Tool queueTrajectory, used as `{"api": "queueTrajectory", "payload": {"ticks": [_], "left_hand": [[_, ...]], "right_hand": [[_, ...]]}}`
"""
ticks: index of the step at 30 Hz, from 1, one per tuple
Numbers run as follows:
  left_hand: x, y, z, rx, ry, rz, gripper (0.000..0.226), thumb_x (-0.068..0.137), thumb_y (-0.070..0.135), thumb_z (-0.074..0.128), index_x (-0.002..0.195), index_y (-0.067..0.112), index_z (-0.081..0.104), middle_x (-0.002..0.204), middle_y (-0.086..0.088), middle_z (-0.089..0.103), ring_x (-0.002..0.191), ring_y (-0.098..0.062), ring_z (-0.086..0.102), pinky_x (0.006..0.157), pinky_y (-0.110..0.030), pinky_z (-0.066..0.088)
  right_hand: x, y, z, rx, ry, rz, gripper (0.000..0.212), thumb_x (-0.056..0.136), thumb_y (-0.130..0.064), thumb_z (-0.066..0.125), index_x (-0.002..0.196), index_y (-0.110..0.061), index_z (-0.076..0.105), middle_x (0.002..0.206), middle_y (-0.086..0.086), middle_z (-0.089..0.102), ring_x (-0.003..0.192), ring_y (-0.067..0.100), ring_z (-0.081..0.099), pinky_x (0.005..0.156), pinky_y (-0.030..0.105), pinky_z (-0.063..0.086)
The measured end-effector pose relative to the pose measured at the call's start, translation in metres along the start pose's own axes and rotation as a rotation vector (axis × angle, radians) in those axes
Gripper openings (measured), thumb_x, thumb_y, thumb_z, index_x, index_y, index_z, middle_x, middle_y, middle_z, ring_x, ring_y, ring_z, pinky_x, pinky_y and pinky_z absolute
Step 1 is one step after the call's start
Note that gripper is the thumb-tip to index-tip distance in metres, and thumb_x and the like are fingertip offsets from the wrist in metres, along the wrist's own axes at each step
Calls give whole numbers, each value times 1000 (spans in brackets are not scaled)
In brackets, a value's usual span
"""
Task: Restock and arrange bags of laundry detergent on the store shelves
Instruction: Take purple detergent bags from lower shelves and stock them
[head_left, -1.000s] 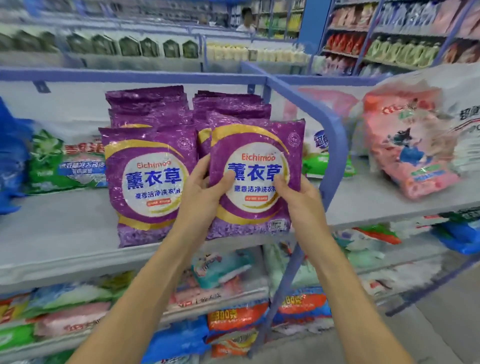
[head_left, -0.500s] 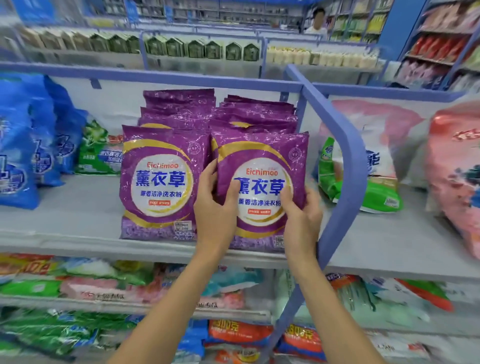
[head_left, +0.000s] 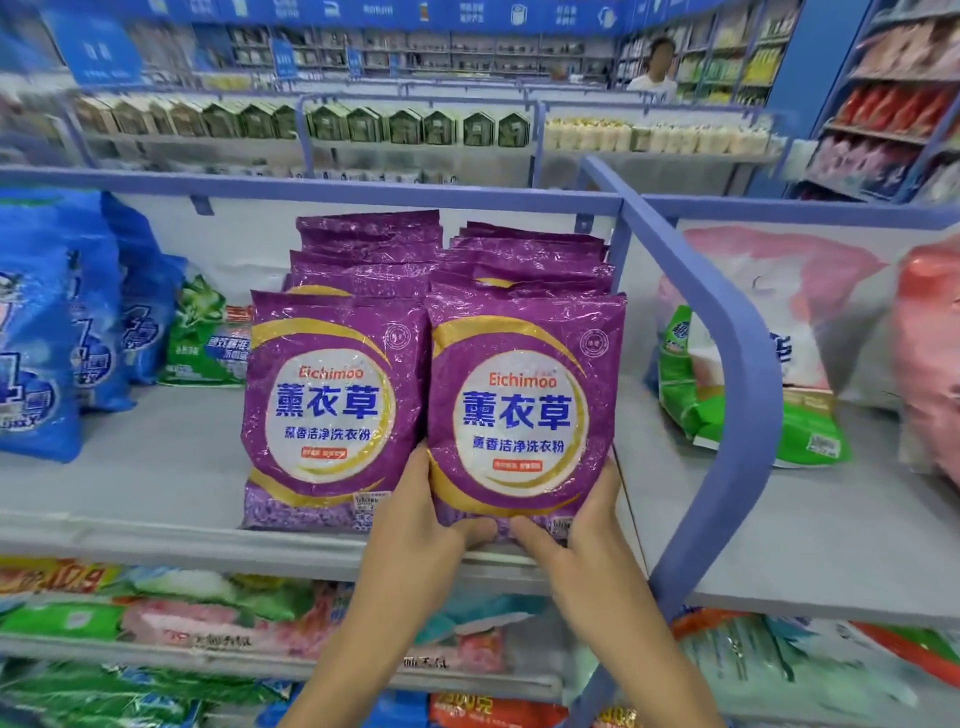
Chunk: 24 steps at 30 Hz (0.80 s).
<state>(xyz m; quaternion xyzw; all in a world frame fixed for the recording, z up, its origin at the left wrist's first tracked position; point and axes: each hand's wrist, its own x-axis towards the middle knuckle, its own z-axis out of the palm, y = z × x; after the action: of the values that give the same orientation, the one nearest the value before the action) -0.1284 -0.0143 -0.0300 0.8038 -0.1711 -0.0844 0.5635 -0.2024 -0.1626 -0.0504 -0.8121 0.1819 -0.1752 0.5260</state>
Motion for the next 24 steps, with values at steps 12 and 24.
{"api": "queueTrajectory", "payload": {"ticks": [12, 24], "left_hand": [[30, -4, -1, 23, 69, 97, 81, 65, -2, 88, 133, 24, 54, 100, 31, 66, 90, 24, 59, 70, 0, 43], [-1, -1, -15, 29, 103, 120, 78, 80, 16, 85, 143, 39, 44, 113, 36, 51, 113, 6, 54, 96, -17, 45]], "right_hand": [[26, -6, 7, -173, 31, 16, 94, 89, -28, 76, 153, -30, 9, 151, -10, 46, 133, 14, 51, 103, 39, 48], [-5, -19, 2, -208, 113, 28, 80, 91, -40, 74, 153, -32, 24, 144, -12, 54, 126, 11, 56, 86, 25, 43]]}}
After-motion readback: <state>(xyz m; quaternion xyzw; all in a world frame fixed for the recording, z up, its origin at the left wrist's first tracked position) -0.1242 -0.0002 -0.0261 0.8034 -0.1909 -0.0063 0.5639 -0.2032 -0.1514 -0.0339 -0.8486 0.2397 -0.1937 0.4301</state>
